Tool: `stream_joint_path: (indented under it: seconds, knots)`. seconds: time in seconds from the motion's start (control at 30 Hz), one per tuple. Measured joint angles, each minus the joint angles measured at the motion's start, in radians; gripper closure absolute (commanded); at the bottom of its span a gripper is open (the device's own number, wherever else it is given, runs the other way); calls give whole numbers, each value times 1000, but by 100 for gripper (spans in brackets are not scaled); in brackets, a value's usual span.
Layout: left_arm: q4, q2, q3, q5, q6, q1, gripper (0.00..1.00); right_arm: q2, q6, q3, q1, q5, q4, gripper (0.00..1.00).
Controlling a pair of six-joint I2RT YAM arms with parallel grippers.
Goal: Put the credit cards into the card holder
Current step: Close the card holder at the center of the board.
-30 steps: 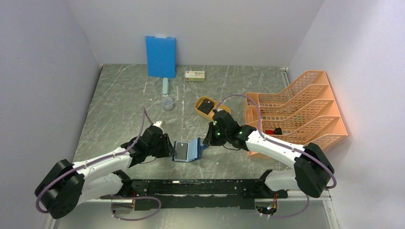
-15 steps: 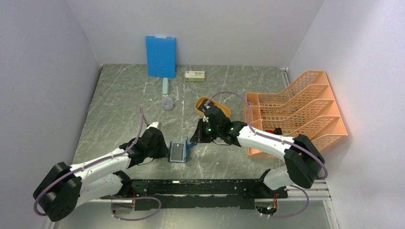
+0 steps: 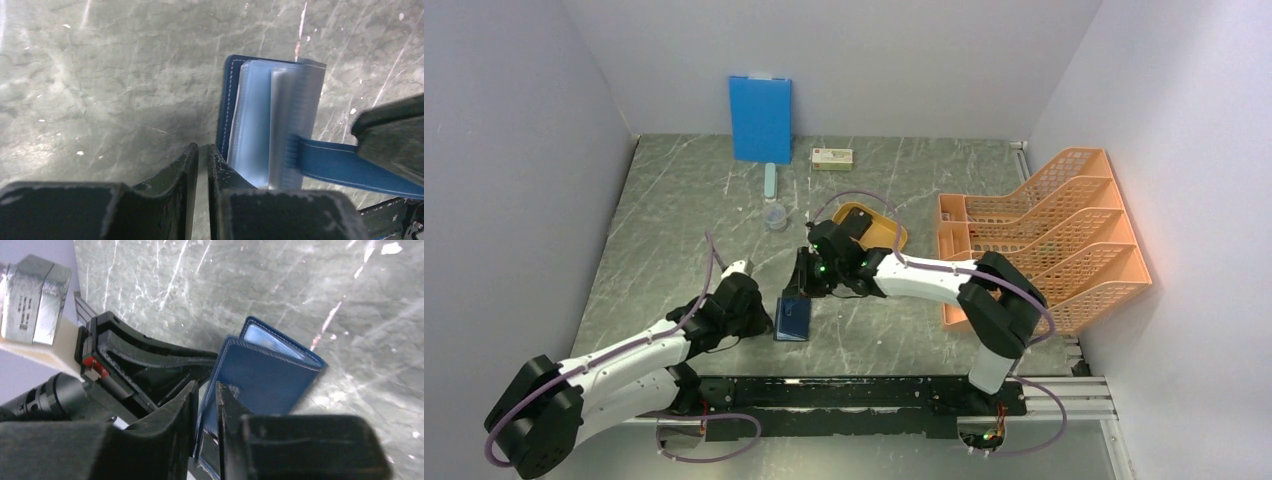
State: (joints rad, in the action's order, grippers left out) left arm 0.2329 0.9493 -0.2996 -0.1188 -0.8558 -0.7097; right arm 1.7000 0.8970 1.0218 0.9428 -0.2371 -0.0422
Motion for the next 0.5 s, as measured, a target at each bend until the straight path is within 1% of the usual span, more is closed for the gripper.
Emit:
stream_joint_path:
  seconds: [0.03,0.1,0.17,0.2,0.23,0.3,0.37,0.5]
  knots:
    - [13,-9,0,-8,-2,0,82,19,-3,18,5,-1,-1,48]
    - [37,-30,0,-21,-9,0,81,33,-4,33,13,2,-6,31]
    - [64,-60,0,-39,-16,0,80,20,-19,33,18,5,-23,17]
    - [76,-78,0,-50,-21,0,80,11,-26,34,20,5,-32,12]
    - [83,-90,0,-58,-24,0,80,-2,-35,38,21,9,-50,10]
    - [98,-109,0,-73,-29,0,80,-34,-56,50,21,12,-81,8]
    - [109,-114,0,-85,-33,0,80,-77,-75,58,21,17,-108,8]
    - [124,-106,0,-100,-35,0,81,-220,-116,56,20,53,-172,8]
